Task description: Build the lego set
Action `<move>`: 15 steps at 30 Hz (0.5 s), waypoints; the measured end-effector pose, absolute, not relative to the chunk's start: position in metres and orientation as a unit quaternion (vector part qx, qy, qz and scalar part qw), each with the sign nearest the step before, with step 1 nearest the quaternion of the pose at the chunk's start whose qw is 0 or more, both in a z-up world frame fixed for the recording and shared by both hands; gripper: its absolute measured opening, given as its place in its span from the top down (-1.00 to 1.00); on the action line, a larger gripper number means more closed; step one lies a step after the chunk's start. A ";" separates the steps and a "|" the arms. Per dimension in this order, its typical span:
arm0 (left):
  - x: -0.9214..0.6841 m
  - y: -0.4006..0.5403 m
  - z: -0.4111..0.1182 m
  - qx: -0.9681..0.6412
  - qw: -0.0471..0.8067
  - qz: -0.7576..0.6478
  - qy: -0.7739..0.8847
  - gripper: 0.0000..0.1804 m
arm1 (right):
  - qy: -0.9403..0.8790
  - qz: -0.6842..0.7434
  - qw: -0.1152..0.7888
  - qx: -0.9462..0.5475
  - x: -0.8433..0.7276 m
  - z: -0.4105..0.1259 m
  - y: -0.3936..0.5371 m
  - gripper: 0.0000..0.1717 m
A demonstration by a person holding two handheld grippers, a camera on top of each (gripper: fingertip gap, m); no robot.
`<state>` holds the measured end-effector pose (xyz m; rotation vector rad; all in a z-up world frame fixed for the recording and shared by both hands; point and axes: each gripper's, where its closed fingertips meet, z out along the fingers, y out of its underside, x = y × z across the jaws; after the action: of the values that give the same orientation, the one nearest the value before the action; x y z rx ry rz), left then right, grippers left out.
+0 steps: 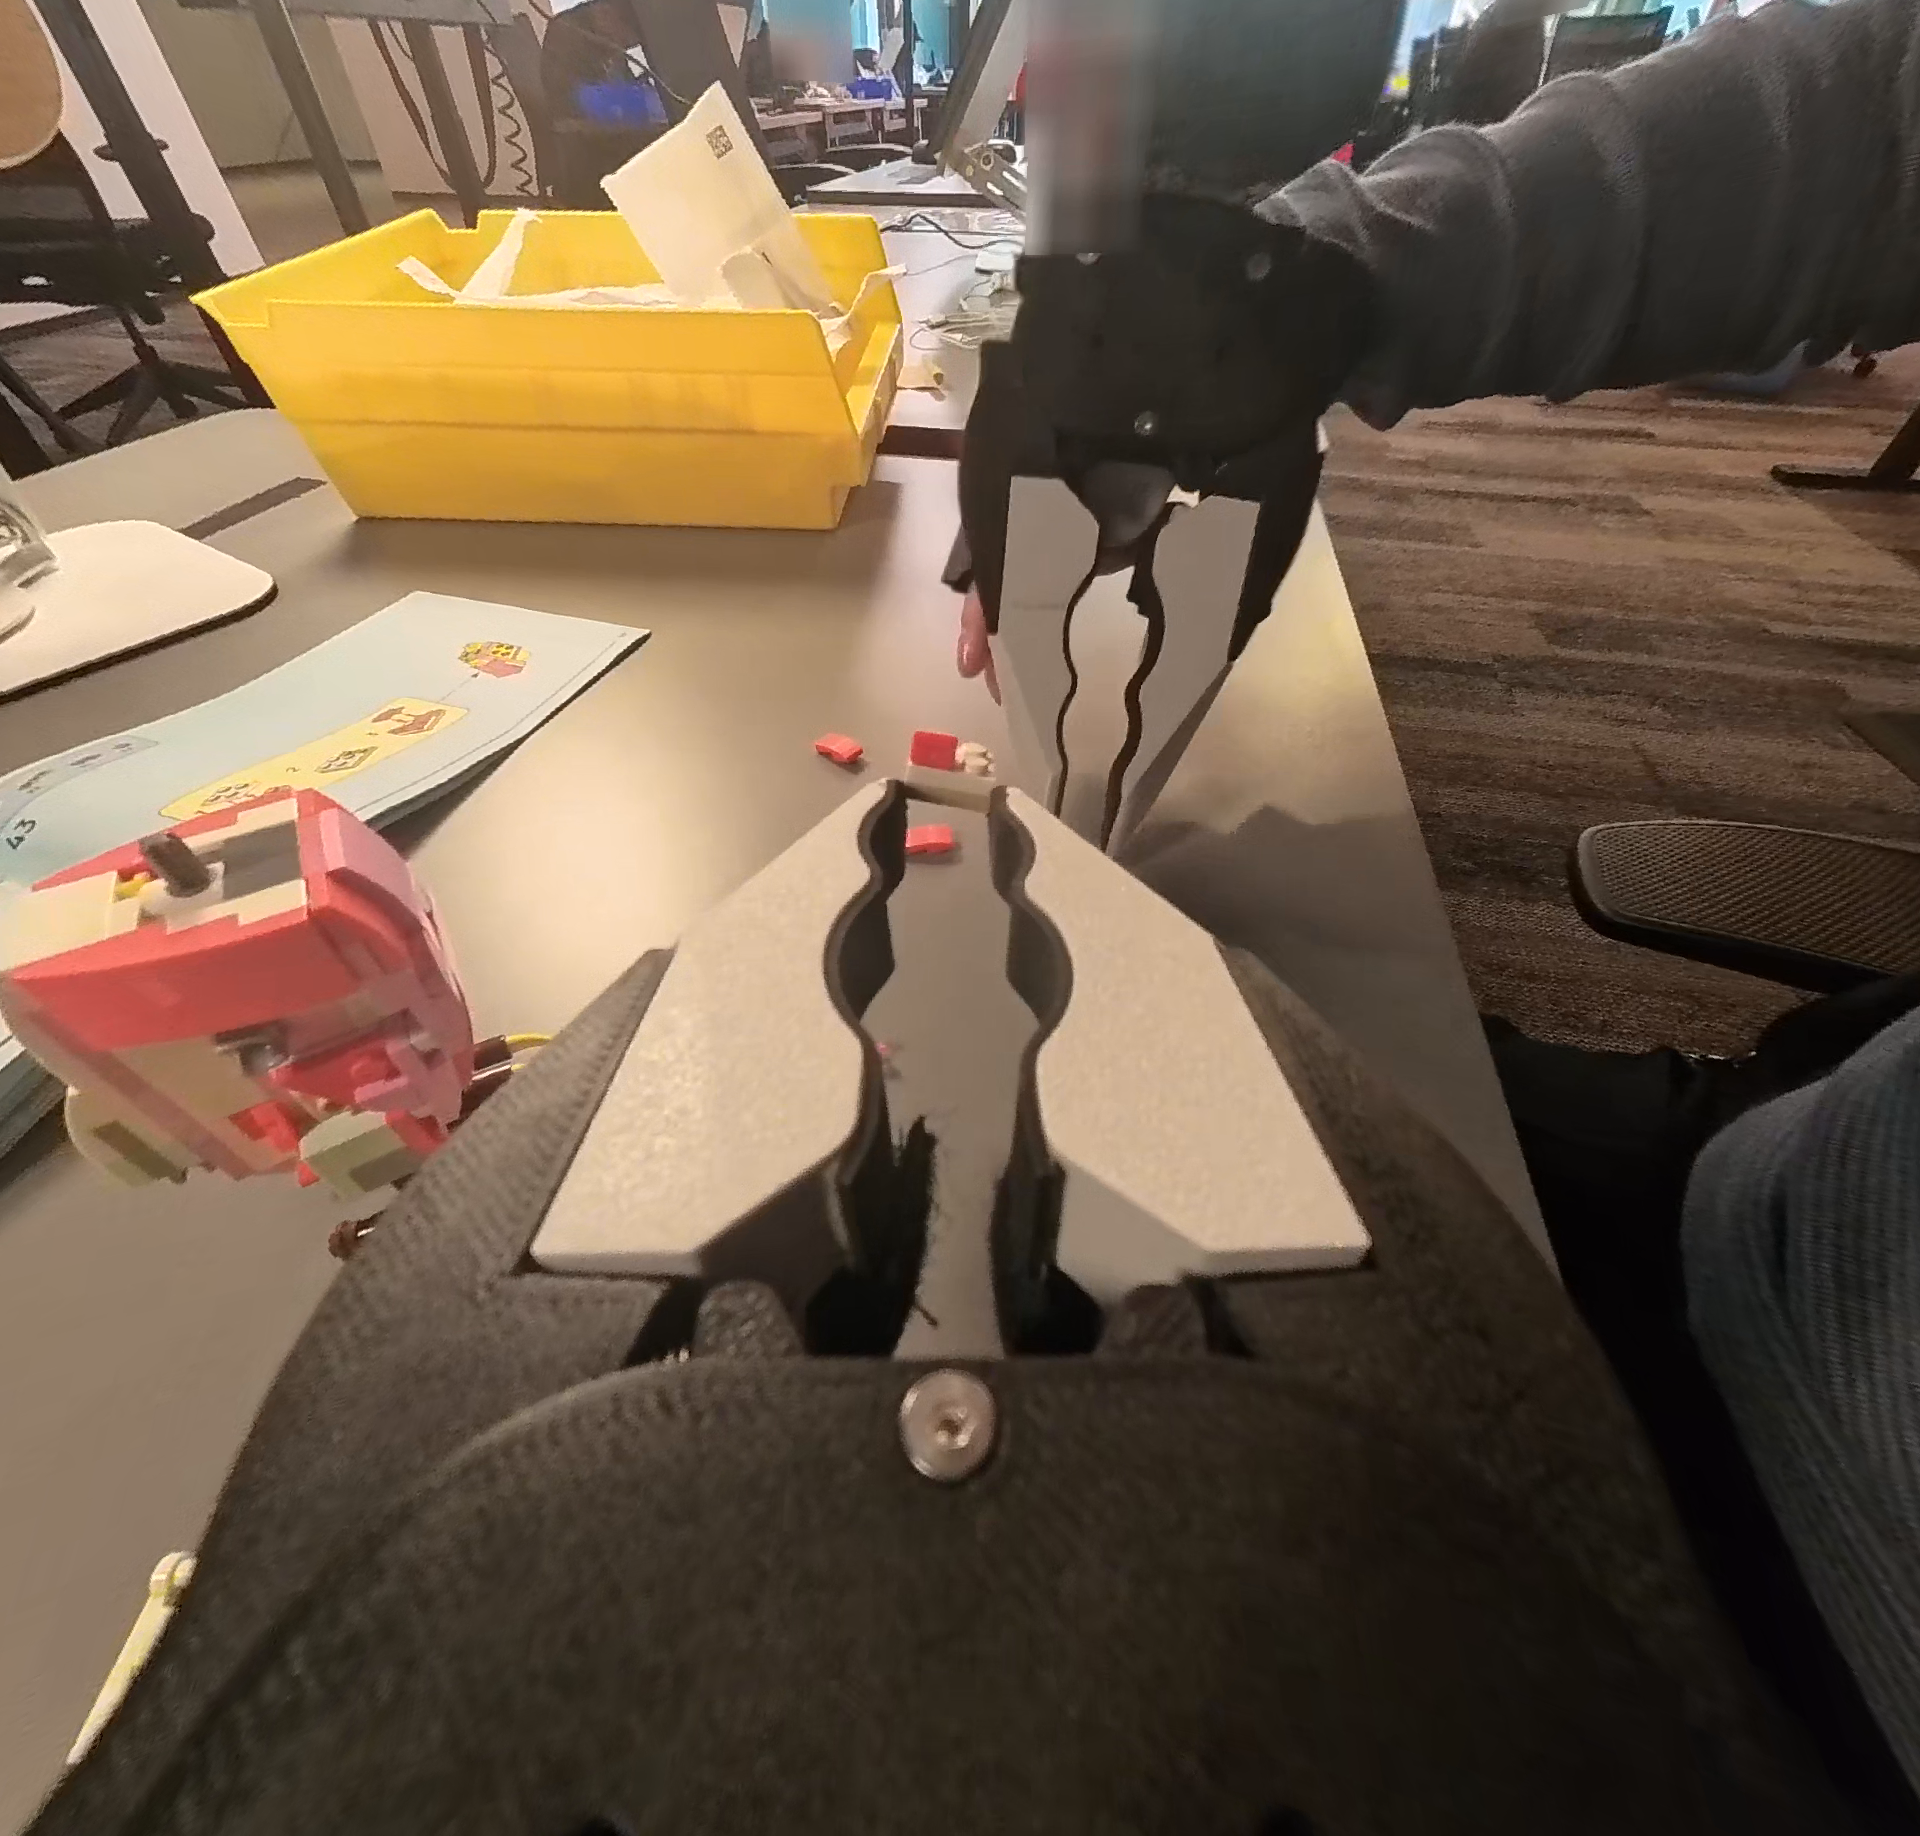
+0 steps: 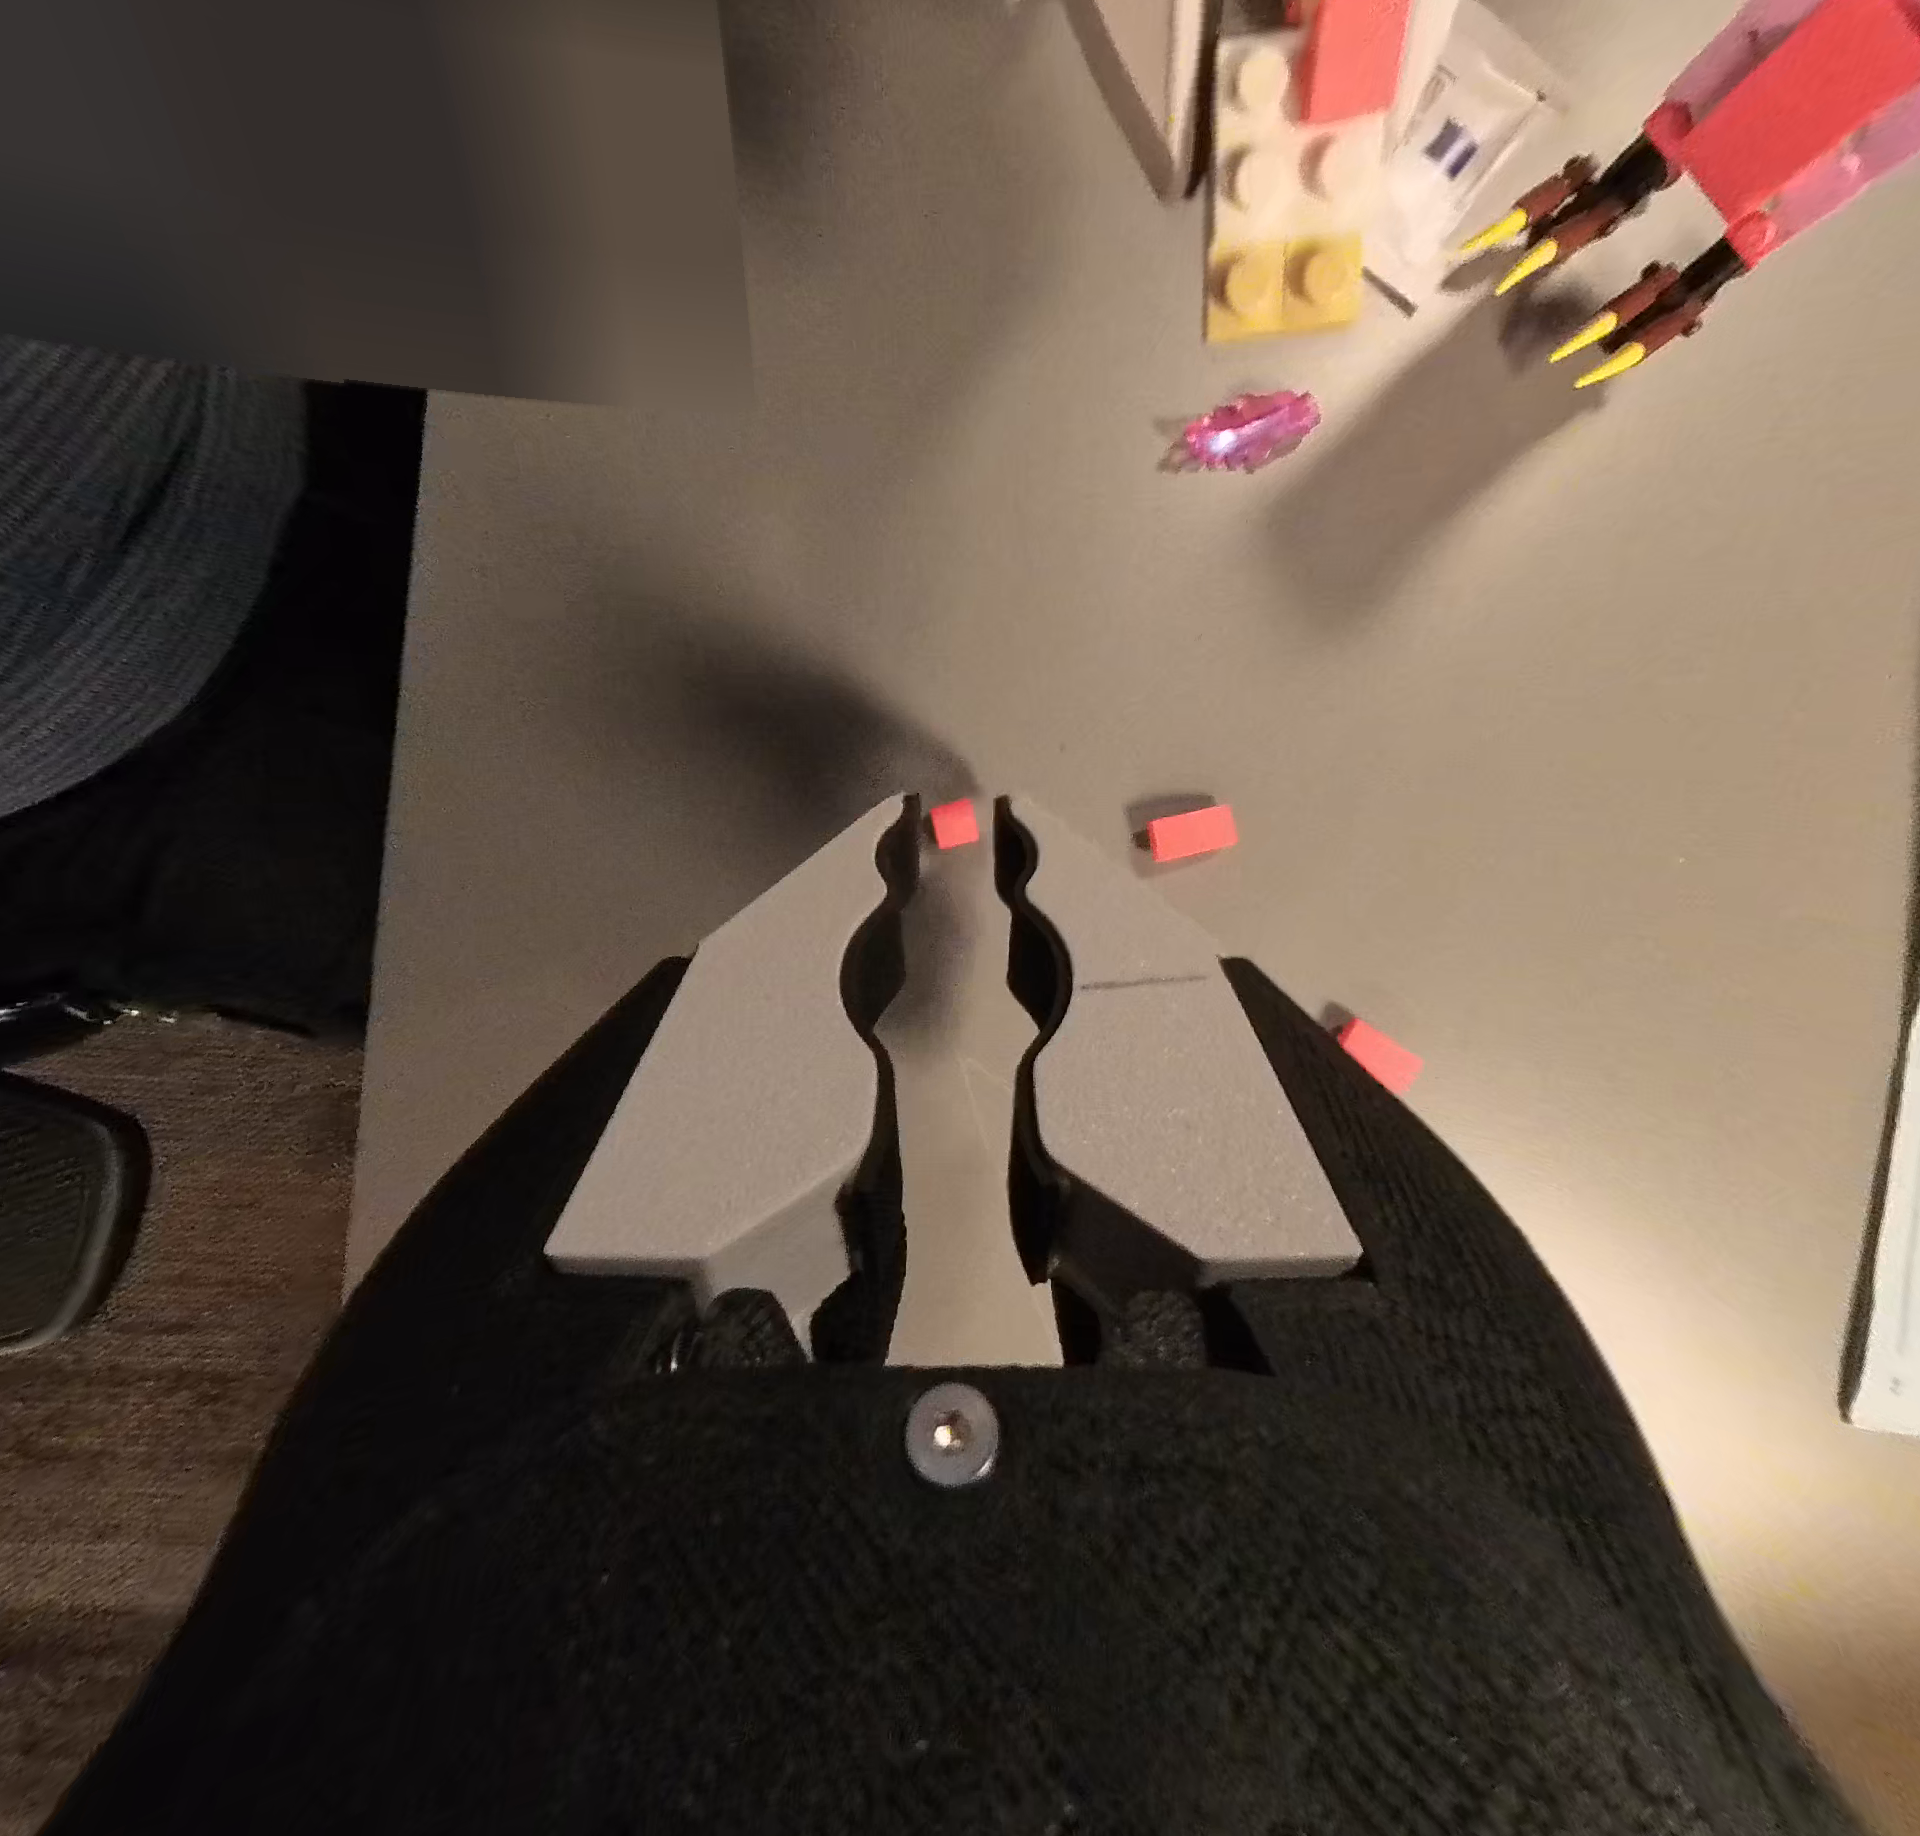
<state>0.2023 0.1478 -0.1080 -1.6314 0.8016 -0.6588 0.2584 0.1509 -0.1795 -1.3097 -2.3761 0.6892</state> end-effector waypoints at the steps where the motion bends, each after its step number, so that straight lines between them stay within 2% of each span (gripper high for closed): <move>1: 0.202 0.148 -0.108 -0.694 0.568 -0.281 0.341 0.84 | -0.836 0.244 0.165 -0.464 0.259 -0.181 0.151 0.88; 5: 0.202 0.148 -0.108 -0.696 0.567 -0.280 0.342 0.84 | -0.823 0.259 0.156 -0.481 0.258 -0.180 0.152 1.00; 10: 0.198 0.152 -0.108 -0.706 0.562 -0.289 0.319 0.84 | -0.765 0.341 0.222 -0.500 0.232 -0.134 0.155 1.00; 13: 0.194 0.154 -0.107 -0.710 0.562 -0.300 0.301 0.84 | -0.779 0.287 0.231 -0.508 0.233 -0.141 0.166 1.00; 15: 0.192 0.156 -0.107 -0.713 0.563 -0.296 0.295 0.84 | -0.780 0.246 0.231 -0.527 0.234 -0.154 0.177 0.87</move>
<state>0.1919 0.1558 -0.1071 -1.6791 0.6947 -0.6976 0.2340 0.1771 -0.1536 -1.4489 -2.1441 0.6760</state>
